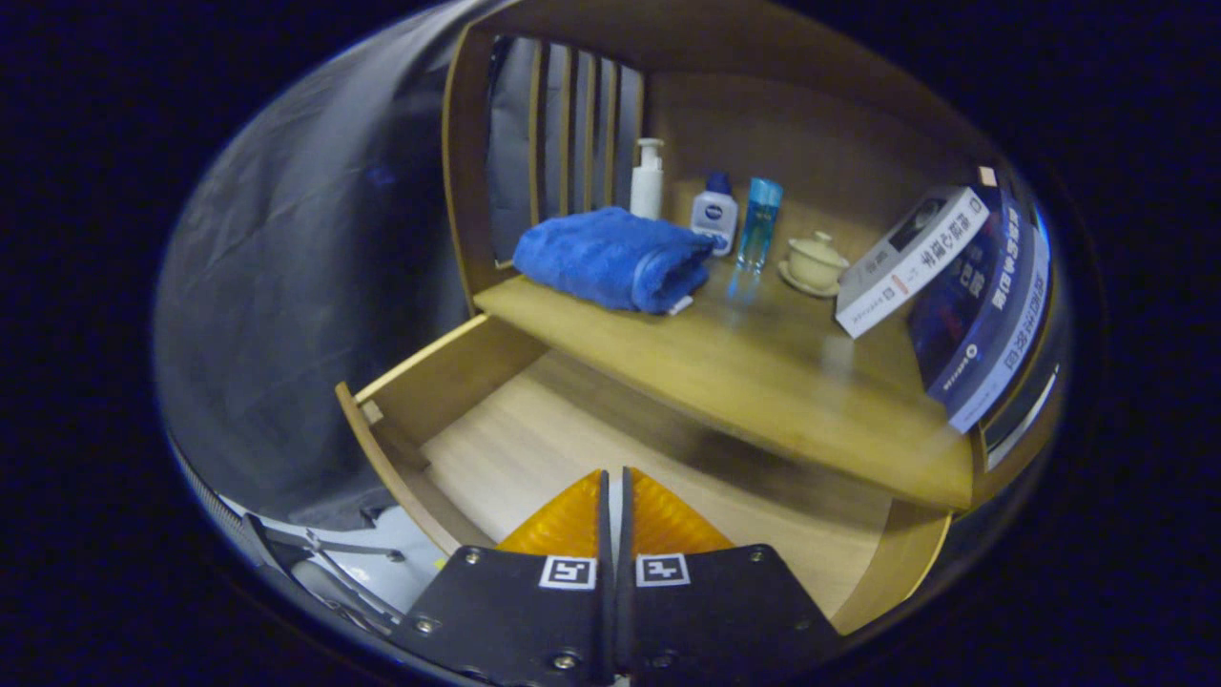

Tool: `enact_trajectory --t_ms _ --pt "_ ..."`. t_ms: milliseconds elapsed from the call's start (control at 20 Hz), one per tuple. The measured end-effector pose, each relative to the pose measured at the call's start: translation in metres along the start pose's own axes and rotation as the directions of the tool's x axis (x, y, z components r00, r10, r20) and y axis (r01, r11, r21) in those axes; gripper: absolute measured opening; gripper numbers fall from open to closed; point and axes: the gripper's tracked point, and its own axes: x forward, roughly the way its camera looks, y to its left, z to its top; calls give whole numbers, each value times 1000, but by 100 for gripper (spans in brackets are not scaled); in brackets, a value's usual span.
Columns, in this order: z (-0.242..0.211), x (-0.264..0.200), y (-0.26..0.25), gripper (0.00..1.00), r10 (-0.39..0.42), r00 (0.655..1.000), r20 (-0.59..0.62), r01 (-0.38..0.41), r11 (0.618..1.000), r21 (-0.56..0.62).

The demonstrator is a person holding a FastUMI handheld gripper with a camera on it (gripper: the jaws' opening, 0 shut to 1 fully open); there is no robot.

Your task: Pull open the drawer, take out the items inside it, and place them on the countertop above the cabinet.

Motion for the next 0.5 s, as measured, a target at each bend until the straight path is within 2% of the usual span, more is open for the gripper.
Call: enact_trajectory --t_ms 200,350,500 --pt "-27 4 -16 1 -78 994 -72 83 994 72" --pt "-30 4 -21 44 -59 996 -64 68 987 148" --pt "-32 4 -34 46 -64 995 -70 76 980 184"
